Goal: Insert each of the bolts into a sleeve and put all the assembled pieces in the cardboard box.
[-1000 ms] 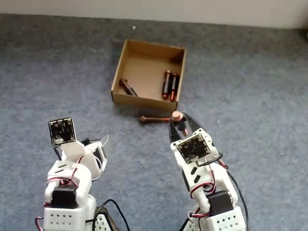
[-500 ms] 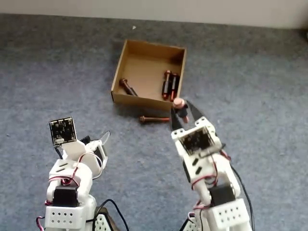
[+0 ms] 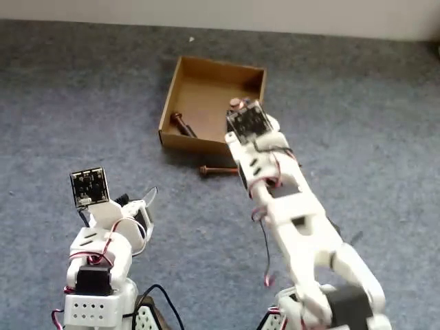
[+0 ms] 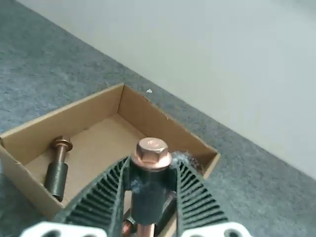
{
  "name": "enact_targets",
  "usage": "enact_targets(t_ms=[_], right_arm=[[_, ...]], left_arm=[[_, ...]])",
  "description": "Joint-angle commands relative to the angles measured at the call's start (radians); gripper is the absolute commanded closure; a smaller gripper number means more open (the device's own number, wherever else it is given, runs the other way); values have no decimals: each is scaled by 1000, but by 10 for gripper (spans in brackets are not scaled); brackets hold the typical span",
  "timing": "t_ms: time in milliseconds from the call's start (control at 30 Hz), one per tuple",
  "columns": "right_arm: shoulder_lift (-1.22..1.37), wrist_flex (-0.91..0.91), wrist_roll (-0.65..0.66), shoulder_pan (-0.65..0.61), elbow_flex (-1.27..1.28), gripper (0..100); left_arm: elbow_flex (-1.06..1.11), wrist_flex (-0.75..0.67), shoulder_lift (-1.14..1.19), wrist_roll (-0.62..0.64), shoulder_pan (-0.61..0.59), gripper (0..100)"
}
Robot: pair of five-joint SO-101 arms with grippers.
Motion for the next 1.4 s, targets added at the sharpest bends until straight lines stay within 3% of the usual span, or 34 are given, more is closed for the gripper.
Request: enact_targets(t_ms=[0, 233, 433, 700, 867, 1033, 1200, 1367], right_arm=[[154, -64, 8, 18, -168, 993], [358, -61, 5, 54, -298, 987], [354, -44, 5, 48, -303, 878], [99, 311, 3, 18, -303, 878], [-74, 605, 3, -61, -303, 878], [-142, 809, -20, -180, -303, 878], [-140, 895, -186, -306, -308, 875], [-137, 895, -175, -437, -305, 874]], left_arm=[[2, -21, -5, -5, -15, 758], [2, -26, -5, -5, -15, 758], [-5, -26, -5, -5, -15, 758], [-33, -26, -7, 2, -62, 758], [-88, -26, -7, 3, -194, 758], [-133, -28, -7, -3, -406, 758], [-145, -28, -7, -5, -591, 758], [-139, -52, -7, -5, -659, 758]])
